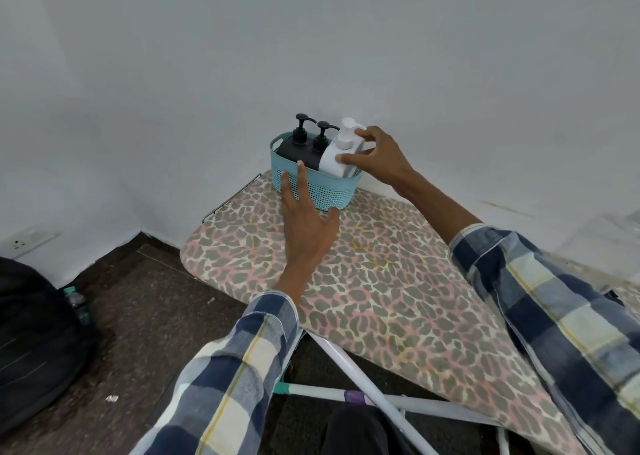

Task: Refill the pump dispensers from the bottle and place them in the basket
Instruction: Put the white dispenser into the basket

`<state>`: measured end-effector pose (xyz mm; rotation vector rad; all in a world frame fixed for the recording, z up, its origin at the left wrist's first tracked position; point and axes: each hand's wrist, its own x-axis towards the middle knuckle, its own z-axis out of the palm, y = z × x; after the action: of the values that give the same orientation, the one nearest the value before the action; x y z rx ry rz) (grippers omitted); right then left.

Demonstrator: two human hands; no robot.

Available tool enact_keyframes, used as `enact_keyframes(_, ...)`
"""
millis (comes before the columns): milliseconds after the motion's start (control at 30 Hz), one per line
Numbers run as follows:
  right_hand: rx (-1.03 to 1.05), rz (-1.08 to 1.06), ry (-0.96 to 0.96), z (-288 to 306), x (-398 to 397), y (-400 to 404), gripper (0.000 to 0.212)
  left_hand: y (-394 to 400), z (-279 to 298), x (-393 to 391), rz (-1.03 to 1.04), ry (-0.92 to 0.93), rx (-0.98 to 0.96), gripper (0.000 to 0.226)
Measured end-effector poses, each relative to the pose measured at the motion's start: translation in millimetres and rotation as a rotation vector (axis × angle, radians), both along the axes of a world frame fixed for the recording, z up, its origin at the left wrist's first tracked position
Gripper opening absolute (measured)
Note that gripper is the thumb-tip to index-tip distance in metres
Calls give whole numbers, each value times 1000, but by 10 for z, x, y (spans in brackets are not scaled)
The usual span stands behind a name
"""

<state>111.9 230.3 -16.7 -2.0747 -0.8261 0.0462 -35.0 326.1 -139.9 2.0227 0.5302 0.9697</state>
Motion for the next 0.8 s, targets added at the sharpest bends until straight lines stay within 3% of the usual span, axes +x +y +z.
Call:
enact_keyframes(200, -58, -15, -79, -191, -5, 76, 47, -1, 1, 14, 14, -5, -4, 104)
enact_keyframes(367, -252, -45, -193, -279, -40, 87, 45, 12, -8, 20, 30, -8, 13, 104)
enact_keyframes(500, -282, -17, -139, -347, -58, 47, 52, 9, -4, 14, 38, 2, 19, 107)
enact_keyframes(633, -107, -58, 5, -499, -246, -8, 75, -19, 30, -6, 46, 7, 24, 107)
enact_keyframes(733, 153, 34, 142, -655, -451, -16, 72, -27, 56, -21, 55, 10, 11, 108)
enact_keyframes(800, 229, 67, 124, -773, -455, -6, 71, -29, 51, -21, 57, 15, 7, 107)
